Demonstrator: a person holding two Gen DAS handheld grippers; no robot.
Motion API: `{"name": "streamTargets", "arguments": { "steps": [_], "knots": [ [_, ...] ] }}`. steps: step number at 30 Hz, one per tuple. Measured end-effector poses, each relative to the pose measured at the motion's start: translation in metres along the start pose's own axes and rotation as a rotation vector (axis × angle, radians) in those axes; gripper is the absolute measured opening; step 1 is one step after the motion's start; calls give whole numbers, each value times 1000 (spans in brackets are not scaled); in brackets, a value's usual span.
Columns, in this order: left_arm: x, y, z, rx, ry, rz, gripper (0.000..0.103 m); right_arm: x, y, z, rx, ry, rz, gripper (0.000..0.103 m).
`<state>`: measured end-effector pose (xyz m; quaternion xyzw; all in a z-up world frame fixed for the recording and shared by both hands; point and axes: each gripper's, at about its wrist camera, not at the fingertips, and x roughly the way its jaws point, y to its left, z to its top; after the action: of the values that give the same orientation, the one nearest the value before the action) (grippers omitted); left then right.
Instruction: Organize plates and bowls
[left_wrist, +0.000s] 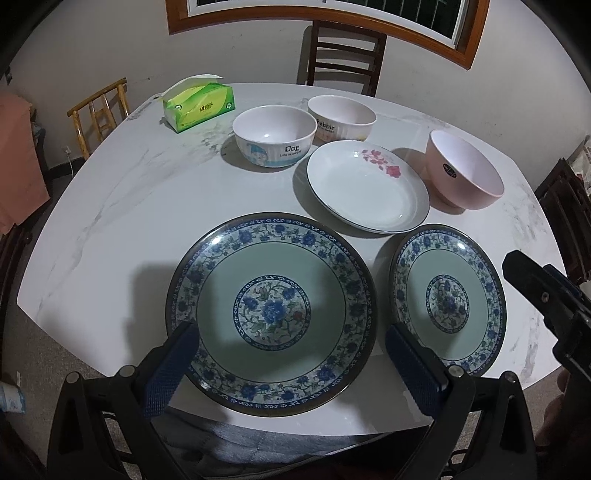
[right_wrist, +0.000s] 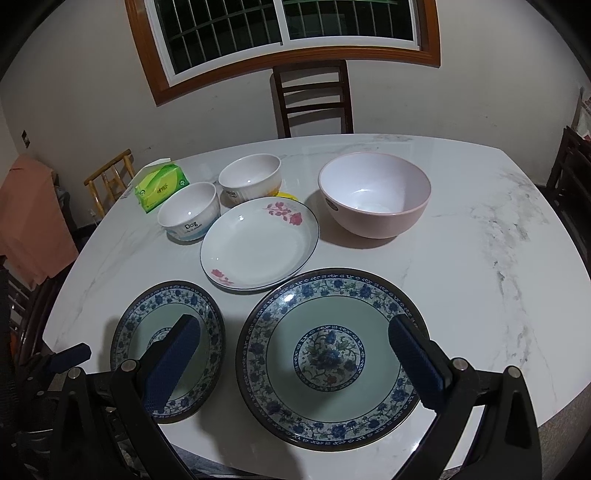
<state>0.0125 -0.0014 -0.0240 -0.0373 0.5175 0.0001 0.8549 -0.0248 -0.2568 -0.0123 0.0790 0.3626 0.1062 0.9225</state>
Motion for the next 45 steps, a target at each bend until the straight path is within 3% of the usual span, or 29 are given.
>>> {"name": "streamTargets", "arguments": {
  "steps": [45],
  "knots": [
    [22, 16, 2, -37, 60, 1, 103, 11, 9, -4, -5, 47, 35, 95]
  ]
}}
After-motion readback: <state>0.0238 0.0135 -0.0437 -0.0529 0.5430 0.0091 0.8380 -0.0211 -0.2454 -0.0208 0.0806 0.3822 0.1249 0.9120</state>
